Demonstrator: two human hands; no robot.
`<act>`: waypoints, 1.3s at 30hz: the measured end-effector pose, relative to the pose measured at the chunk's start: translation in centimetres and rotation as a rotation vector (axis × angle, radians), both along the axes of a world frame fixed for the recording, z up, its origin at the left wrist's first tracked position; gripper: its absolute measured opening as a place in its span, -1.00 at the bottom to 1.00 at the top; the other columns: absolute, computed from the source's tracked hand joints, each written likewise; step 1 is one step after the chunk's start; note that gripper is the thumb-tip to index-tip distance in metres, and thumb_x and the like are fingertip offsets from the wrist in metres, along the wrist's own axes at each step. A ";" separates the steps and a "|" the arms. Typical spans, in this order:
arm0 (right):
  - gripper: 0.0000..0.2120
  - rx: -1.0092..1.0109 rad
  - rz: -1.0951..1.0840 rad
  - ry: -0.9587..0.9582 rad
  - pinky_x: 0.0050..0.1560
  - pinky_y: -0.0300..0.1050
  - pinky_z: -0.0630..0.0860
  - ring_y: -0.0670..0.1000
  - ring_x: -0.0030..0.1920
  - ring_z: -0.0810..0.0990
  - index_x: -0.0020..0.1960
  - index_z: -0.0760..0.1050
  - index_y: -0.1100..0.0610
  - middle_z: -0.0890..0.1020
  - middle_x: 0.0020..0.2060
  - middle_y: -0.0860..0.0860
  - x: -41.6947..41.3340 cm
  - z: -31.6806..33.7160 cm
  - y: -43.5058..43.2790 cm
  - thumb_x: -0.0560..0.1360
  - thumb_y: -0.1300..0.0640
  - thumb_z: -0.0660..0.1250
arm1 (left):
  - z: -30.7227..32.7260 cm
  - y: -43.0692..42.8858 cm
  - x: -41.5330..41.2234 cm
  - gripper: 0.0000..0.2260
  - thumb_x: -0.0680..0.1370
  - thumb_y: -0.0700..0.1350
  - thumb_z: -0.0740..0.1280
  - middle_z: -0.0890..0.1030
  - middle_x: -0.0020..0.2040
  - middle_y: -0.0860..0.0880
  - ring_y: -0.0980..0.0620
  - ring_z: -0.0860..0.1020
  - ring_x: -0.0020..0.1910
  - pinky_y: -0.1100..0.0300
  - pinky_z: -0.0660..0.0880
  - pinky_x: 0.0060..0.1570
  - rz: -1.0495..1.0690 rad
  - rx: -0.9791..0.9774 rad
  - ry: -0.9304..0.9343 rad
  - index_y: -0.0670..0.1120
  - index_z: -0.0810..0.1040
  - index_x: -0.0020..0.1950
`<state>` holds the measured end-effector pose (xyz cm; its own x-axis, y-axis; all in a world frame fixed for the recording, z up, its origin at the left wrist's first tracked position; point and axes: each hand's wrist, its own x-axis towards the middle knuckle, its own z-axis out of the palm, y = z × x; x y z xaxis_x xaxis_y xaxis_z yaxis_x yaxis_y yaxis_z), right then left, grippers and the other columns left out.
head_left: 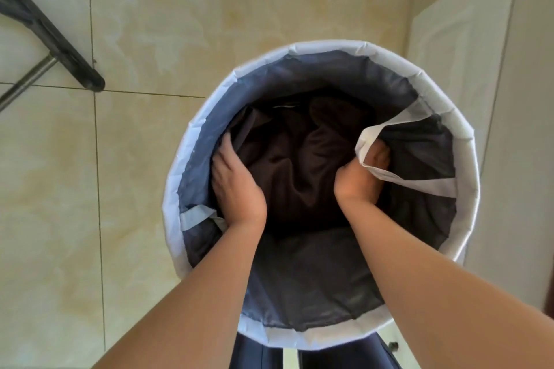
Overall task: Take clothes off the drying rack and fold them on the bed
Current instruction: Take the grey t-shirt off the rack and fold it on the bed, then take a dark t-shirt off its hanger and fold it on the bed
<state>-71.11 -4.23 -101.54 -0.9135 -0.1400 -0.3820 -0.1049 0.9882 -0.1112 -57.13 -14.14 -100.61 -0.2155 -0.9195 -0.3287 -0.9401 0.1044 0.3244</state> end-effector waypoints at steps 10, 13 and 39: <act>0.35 0.261 0.732 -0.474 0.47 0.27 -0.09 0.13 0.55 -0.21 0.49 -0.41 -0.24 -0.37 0.51 -0.10 -1.8 -0.7 0.9 0.14 -0.13 0.59 | -1.2 -3.5 1.0 0.38 0.15 0.15 0.62 -0.41 0.52 -0.14 -0.11 -0.37 0.52 0.06 -0.26 0.47 -0.785 0.337 -0.451 0.01 -0.45 0.51; 0.50 0.333 0.711 -0.459 0.47 0.23 -0.04 0.16 0.55 -0.14 0.46 -0.50 -0.21 -0.36 0.52 -0.07 -2.4 -2.9 1.7 0.02 -0.10 0.67 | -2.9 -3.5 1.2 0.46 0.08 0.12 0.66 -0.44 0.51 -0.15 -0.09 -0.39 0.51 0.09 -0.30 0.45 -0.773 0.389 -0.507 0.01 -0.52 0.47; -0.68 -0.135 0.357 -0.554 0.03 -0.13 0.40 0.10 0.12 0.54 0.28 0.51 0.01 0.60 0.16 0.05 1.7 30.3 -4.5 0.55 0.13 0.20 | 27.4 -5.0 2.2 -0.85 0.55 -0.11 0.31 0.64 -0.02 -0.01 0.02 0.59 -0.07 0.23 0.44 -0.03 -0.030 0.739 0.165 -0.04 0.59 0.10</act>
